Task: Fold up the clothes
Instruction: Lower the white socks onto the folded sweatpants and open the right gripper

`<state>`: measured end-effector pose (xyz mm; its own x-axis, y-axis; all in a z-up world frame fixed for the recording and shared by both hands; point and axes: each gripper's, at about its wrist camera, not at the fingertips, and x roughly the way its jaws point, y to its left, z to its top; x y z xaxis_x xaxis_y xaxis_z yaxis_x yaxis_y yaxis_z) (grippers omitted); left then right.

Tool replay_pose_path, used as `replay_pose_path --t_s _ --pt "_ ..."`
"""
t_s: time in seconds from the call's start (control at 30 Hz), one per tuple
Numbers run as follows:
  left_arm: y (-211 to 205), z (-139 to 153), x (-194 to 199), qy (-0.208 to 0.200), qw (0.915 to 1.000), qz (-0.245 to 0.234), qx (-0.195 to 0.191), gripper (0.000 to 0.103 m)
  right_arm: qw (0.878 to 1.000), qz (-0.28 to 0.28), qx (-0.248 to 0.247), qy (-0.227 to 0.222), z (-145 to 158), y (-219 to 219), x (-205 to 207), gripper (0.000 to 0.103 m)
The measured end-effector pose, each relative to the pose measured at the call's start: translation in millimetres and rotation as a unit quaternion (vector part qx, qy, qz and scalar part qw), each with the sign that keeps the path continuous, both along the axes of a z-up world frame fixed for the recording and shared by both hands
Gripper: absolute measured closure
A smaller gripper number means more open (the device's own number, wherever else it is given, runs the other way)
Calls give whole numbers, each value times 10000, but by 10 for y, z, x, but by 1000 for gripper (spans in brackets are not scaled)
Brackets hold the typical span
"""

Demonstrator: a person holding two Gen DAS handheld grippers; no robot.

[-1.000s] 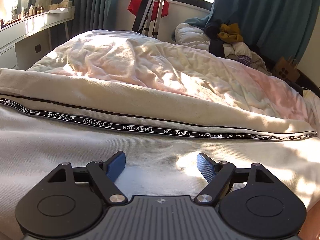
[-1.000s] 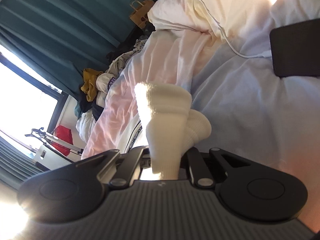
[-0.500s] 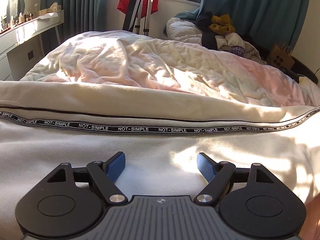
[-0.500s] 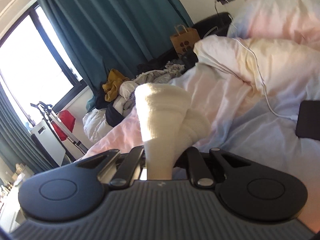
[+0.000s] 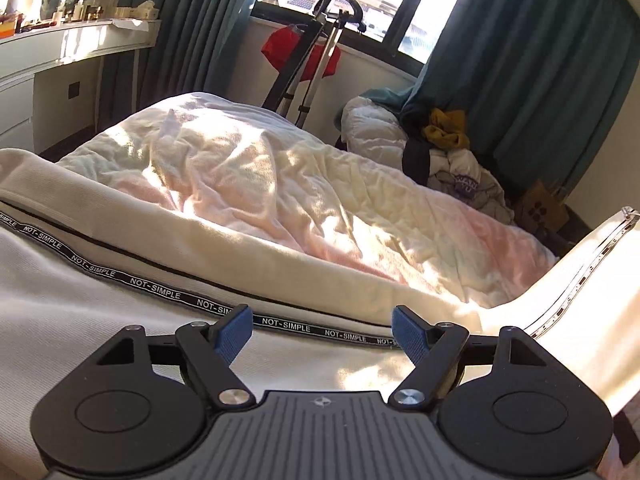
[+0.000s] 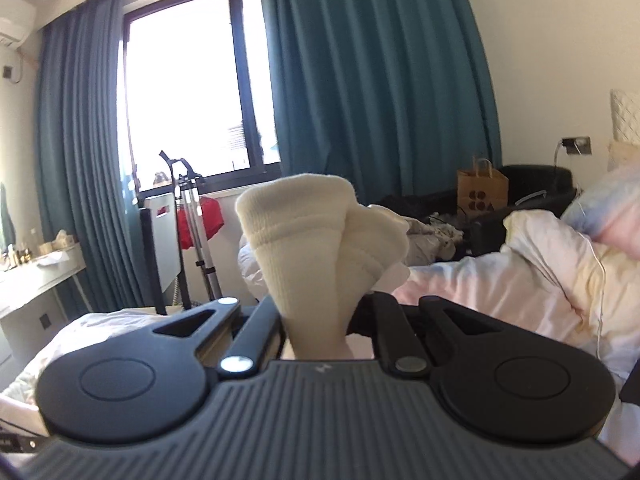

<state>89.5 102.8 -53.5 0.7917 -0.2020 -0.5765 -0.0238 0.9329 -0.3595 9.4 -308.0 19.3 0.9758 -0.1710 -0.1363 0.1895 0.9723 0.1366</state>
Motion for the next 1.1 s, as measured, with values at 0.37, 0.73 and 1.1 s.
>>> replay_pose_path --t_s 0.37,0.73,1.1 --pt "565 138 -191 -335 9925 233 -1155 24 9756 1488 -1535 496 -517 1593 -157 94" --pt "500 -50 -82 39 9899 -168 -1406 23 9013 2723 -2747 1953 -1223 2326 -305 90" --pt "335 -364 236 576 9835 -370 -1675 26 8536 3919 -2498 2356 -1046 2015 -692 63"
